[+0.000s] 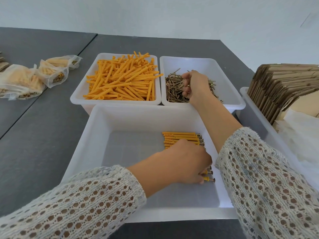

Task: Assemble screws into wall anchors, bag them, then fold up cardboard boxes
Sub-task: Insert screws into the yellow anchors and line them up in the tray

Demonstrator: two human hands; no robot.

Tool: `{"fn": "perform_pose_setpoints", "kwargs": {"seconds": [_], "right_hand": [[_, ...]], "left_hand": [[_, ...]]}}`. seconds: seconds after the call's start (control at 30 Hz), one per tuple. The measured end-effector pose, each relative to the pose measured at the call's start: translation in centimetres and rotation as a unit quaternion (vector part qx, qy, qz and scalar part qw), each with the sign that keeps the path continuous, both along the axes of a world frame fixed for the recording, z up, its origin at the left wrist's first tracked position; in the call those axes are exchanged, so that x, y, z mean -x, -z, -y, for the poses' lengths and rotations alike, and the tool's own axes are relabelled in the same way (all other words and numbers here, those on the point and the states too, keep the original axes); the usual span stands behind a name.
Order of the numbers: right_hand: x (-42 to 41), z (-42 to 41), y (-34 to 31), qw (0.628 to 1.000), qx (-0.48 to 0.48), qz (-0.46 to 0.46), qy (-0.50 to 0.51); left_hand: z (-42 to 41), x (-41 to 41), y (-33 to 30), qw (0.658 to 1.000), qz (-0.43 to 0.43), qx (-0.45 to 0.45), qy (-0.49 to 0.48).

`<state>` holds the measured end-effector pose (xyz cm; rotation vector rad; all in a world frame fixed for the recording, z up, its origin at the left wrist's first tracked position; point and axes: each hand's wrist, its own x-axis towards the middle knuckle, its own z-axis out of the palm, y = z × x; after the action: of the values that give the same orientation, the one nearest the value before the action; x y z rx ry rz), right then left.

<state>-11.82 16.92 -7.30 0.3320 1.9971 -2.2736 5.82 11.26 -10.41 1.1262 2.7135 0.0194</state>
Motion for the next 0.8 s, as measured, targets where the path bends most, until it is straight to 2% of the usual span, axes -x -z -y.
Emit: {"fn": "perform_pose_setpoints", "kwargs": {"seconds": [0.37,0.53,0.6,0.7,0.8], "right_hand": [[0.1,0.1,0.1,1.0,-0.029,-0.007,-0.006],[-0.1,0.4,0.5,0.989,-0.13,-0.062,-0.019],[0.0,0.3,1.0,0.964,-0.238,-0.117,-0.033],[0.3,-0.1,1.7,0.888,-0.413,-0.184,-0.077],[0.4,-0.3,1.8,0.81,-0.544,-0.158,-0.153]], "left_hand": [[-0.2,0.1,0.6,0.999,-0.025,-0.021,-0.035],[0.0,0.2,1.1,0.997,-0.04,-0.045,-0.039],[0.2,0.6,1.0,0.994,-0.067,-0.064,-0.054],[1.1,2.2,-0.2,0.982,-0.109,-0.111,-0.108],[3.2,3.9,-1.7,0.953,-0.184,-0.163,-0.178]]}}
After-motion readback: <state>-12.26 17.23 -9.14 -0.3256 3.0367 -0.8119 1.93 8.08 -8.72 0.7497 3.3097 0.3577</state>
